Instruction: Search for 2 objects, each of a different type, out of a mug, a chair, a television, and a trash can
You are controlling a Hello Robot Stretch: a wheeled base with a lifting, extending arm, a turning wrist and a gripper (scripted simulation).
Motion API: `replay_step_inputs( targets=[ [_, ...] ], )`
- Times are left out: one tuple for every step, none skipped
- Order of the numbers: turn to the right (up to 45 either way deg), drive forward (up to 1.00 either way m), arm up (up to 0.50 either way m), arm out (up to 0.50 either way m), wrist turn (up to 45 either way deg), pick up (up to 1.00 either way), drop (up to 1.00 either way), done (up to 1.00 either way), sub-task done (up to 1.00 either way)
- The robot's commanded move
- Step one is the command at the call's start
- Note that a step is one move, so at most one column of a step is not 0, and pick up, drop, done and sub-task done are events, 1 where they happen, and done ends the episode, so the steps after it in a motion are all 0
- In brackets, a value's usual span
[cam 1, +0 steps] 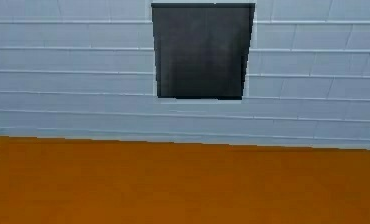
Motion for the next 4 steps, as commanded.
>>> replay_step_inputs(
  targets=[
    [45.0, 0.00, 0.00, 0.00, 0.0, 0.00, 0.00, 0.00, 0.00],
    [3.0, 0.00, 0.00, 0.00, 0.0, 0.00, 0.00, 0.00, 0.00],
    [0.0, 0.50, 0.00, 0.00, 0.0, 0.00, 0.00, 0.00, 0.00],
    [42.0, 0.00, 0.00, 0.00, 0.0, 0.00, 0.00, 0.00, 0.00]
  ],
)
